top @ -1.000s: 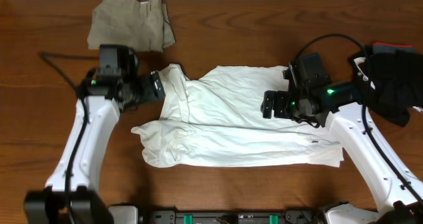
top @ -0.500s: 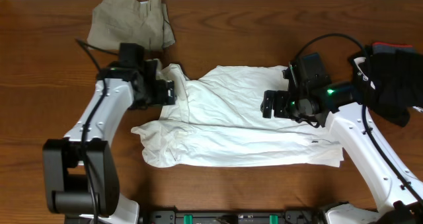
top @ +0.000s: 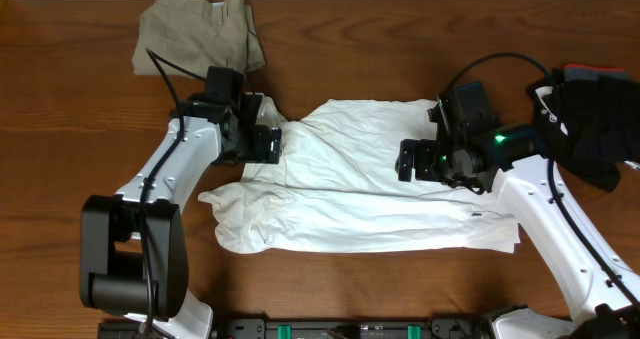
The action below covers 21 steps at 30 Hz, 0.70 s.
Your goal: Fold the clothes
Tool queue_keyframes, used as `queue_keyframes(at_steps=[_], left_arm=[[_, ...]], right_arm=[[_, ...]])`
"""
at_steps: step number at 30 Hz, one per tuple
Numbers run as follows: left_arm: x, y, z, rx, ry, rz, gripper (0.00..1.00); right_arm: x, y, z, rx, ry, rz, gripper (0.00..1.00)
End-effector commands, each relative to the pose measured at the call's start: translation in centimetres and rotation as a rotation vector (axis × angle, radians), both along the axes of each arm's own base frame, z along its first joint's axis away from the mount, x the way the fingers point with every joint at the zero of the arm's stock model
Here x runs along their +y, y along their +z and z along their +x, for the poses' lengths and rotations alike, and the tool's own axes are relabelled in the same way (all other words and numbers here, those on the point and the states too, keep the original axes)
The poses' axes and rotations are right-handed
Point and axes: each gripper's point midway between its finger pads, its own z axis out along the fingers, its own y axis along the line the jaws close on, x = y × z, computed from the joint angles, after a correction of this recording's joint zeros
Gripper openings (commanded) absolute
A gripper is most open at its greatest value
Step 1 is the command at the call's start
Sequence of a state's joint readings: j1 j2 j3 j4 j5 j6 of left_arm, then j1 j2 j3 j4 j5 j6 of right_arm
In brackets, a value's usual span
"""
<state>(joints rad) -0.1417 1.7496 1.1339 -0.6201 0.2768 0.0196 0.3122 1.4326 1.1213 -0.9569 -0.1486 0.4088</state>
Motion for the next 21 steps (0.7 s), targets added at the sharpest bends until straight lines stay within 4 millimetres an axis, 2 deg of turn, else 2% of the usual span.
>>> queue_keyframes(at_steps=[1, 9, 15, 17, 21], left_arm=[[0.5, -0.5, 0.4, -0.007, -0.003, 0.022, 0.91], [1.6, -2.9, 0.1, 0.060, 0.029, 0.025, 0.91], [1.6, -3.1, 0.2, 0.060, 0.028, 0.025, 0.89], [1.6, -3.1, 0.3, 0.057, 0.027, 0.023, 0.81], [1.2, -3.0, 0.4, 0.056, 0.024, 0.003, 0.53]], right_arm=[[0.0, 0.3, 0.2, -0.011, 0.010, 0.001, 0.99], [-0.2, 0.1, -0.5, 0.016, 0.010, -0.008, 0.99], [-0.2, 0.2, -0.3, 0.009, 0.010, -0.006, 0.99], [-0.2, 0.2, -0.3, 0.009, 0.010, -0.006, 0.99], [-0.2, 0.2, -0.3, 0.010, 0.010, -0.006, 0.99]])
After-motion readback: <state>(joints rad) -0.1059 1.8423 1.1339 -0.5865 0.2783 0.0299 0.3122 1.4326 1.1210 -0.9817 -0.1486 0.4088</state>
